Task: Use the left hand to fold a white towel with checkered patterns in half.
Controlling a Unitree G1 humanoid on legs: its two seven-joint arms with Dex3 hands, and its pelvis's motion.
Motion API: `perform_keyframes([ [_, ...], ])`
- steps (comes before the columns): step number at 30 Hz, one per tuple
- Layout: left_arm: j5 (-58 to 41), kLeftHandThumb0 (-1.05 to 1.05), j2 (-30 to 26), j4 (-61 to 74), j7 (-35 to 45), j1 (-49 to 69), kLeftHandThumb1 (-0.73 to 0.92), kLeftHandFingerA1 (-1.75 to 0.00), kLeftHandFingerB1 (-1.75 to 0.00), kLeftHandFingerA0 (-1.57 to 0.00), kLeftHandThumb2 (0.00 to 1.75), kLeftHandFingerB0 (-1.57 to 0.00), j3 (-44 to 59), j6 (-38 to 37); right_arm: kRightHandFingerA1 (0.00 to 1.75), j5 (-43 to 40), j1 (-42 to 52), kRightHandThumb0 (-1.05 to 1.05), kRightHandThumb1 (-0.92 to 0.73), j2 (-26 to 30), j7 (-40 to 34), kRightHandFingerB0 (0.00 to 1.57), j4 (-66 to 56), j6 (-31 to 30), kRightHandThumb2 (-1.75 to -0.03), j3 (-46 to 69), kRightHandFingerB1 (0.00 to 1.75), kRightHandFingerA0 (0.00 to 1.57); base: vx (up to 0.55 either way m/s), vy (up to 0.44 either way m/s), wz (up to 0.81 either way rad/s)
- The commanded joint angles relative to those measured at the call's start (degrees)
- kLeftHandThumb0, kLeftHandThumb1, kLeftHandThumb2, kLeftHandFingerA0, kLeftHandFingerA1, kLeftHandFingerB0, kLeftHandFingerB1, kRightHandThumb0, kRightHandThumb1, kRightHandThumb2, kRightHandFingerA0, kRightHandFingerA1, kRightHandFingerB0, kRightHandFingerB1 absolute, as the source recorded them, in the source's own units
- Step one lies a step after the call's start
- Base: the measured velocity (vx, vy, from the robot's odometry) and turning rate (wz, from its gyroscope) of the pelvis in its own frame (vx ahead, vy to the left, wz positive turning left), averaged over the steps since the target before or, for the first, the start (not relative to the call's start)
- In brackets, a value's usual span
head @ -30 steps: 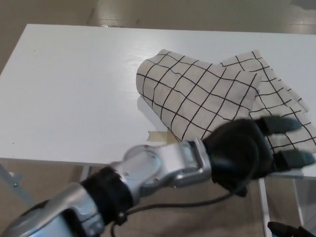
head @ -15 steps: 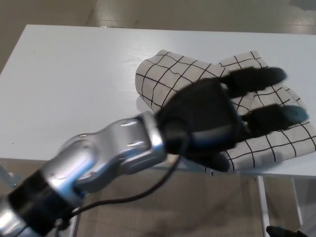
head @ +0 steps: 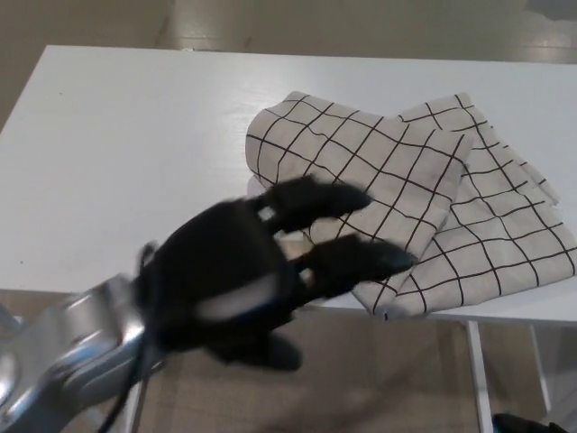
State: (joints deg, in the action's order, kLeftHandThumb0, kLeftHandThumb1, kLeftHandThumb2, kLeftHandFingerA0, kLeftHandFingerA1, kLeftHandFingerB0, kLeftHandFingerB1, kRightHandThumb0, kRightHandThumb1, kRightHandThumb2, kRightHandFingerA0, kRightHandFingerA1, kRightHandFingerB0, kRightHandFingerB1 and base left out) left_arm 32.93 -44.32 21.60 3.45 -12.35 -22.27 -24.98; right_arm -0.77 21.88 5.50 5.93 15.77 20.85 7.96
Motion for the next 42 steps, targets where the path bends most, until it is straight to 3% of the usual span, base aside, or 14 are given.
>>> perform_keyframes([
  [1, -38.73, -0.55, -10.34, 11.73, 7.23, 37.26, 0.44, -0.33, -0.33, -0.33, 0.54, -0.37, 20.34, -9.78, 0.56, -4.66, 1.09, -0.31, -0.65, 0.63, -0.08, 0.65, -5.15, -4.46, -0.59, 3.22, 0.50, 0.51, 0.00, 0.000, 0.00],
  [4, -40.60, -0.59, -7.98, 7.05, 6.40, 45.07, 0.37, -0.42, -0.41, -0.32, 0.69, -0.37, 21.61, -12.03, 0.56, -4.35, 0.91, -0.31, -0.65, 0.96, -0.16, 0.65, -5.72, -4.63, -0.59, 3.56, 0.49, 0.51, 0.00, 0.000, 0.00],
  [5, -40.68, -0.53, -7.58, 6.20, 6.55, 46.06, 0.43, -0.34, -0.34, -0.38, 0.54, -0.43, 21.76, -11.92, 0.56, -4.26, 0.99, -0.31, -0.64, 1.08, -0.11, 0.65, -5.51, -4.54, -0.59, 3.68, 0.49, 0.52, 0.00, 0.000, 0.00],
  [11, -41.79, -0.54, -4.98, -2.03, 8.72, 49.86, 0.43, -0.35, -0.34, -0.44, 0.54, -0.45, 21.99, -11.37, 0.57, -3.88, 1.73, -0.30, -0.64, 0.59, -0.33, 0.65, -4.61, -3.52, -0.59, 4.17, 0.49, 0.51, 0.00, 0.000, 0.00],
  [20, -31.68, -0.62, 5.20, -33.20, 7.14, 39.01, 0.49, -0.37, -0.35, -0.49, 0.56, -0.48, 18.99, -10.42, 0.56, -2.56, 2.78, -0.29, -0.65, -0.24, -0.71, 0.63, -4.03, -4.30, -0.59, 3.54, 0.49, 0.53, 0.00, 0.000, 0.00],
  [21, -30.11, -0.72, 6.88, -38.22, 6.28, 36.72, 0.45, -0.46, -0.43, -0.42, 0.80, -0.39, 18.86, -9.43, 0.65, -2.35, 3.02, -0.31, -0.52, -0.31, -0.75, 0.57, -4.03, -4.60, -0.91, 3.38, 0.65, 0.47, 0.00, 0.000, 0.00],
  [22, -28.94, -0.65, 8.27, -41.59, 5.30, 35.07, 0.48, -0.38, -0.35, -0.45, 0.58, -0.44, 18.82, -8.07, 0.65, -2.07, 3.17, -0.32, -0.52, -0.30, -0.80, 0.57, -3.92, -4.61, -0.91, 3.24, 0.65, 0.47, 0.00, 0.000, 0.00],
  [24, -27.43, -0.66, 10.36, -46.45, 3.80, 32.64, 0.50, -0.37, -0.34, -0.44, 0.57, -0.44, 18.96, -6.38, 0.66, -1.73, 3.22, -0.32, -0.53, -0.36, -0.86, 0.57, -3.46, -4.20, -0.91, 3.05, 0.64, 0.49, 0.00, 0.000, 0.00],
  [28, -26.31, -0.63, 14.73, -53.94, 0.10, 28.99, 0.50, -0.37, -0.34, -0.44, 0.57, -0.45, 20.22, -2.32, 0.67, -2.28, 3.78, -0.32, -0.54, -1.16, -0.49, 0.54, -2.32, -3.18, -0.91, 2.75, 0.63, 0.50, 0.00, 0.000, 0.00],
  [29, -26.50, -0.61, 15.90, -55.13, -0.75, 28.36, 0.50, -0.37, -0.34, -0.44, 0.57, -0.45, 20.71, -1.08, 0.58, -2.41, 3.78, -0.29, -0.65, -1.22, -0.40, 0.61, -1.93, -3.02, -0.59, 2.76, 0.48, 0.54, 0.00, 0.000, 0.00],
  [30, -26.70, -0.52, 17.28, -55.69, -1.93, 27.91, 0.48, -0.39, -0.36, -0.45, 0.55, -0.48, 21.29, 0.56, 0.66, -2.61, 3.70, -0.30, -0.53, -1.35, -0.32, 0.56, -1.75, -3.08, -0.91, 2.76, 0.65, 0.48, 0.00, 0.000, 0.00],
  [31, -26.81, -0.52, 18.53, -55.98, -3.08, 27.57, 0.48, -0.39, -0.36, -0.45, 0.55, -0.48, 21.81, 2.07, 0.66, -2.81, 3.63, -0.30, -0.53, -1.51, -0.28, 0.56, -1.68, -3.19, -0.91, 2.75, 0.65, 0.48, 0.00, 0.000, 0.00],
  [32, -26.79, -0.49, 19.78, -56.28, -4.24, 27.14, 0.46, -0.40, -0.36, -0.45, 0.55, -0.49, 22.25, 3.53, 0.58, -3.00, 3.42, -0.29, -0.64, -1.73, -0.31, 0.63, -1.26, -3.20, -0.60, 2.77, 0.51, 0.51, 0.00, 0.000, 0.00],
  [42, -23.73, -0.49, 24.03, -65.53, -6.95, 23.73, 0.47, -0.41, -0.36, -0.44, 0.55, -0.49, 24.67, 2.23, 0.60, -3.07, 2.36, -0.26, -0.67, -2.19, -0.21, 0.63, 2.66, -2.96, -0.59, 3.25, 0.52, 0.51, 0.00, 0.000, 0.00],
])
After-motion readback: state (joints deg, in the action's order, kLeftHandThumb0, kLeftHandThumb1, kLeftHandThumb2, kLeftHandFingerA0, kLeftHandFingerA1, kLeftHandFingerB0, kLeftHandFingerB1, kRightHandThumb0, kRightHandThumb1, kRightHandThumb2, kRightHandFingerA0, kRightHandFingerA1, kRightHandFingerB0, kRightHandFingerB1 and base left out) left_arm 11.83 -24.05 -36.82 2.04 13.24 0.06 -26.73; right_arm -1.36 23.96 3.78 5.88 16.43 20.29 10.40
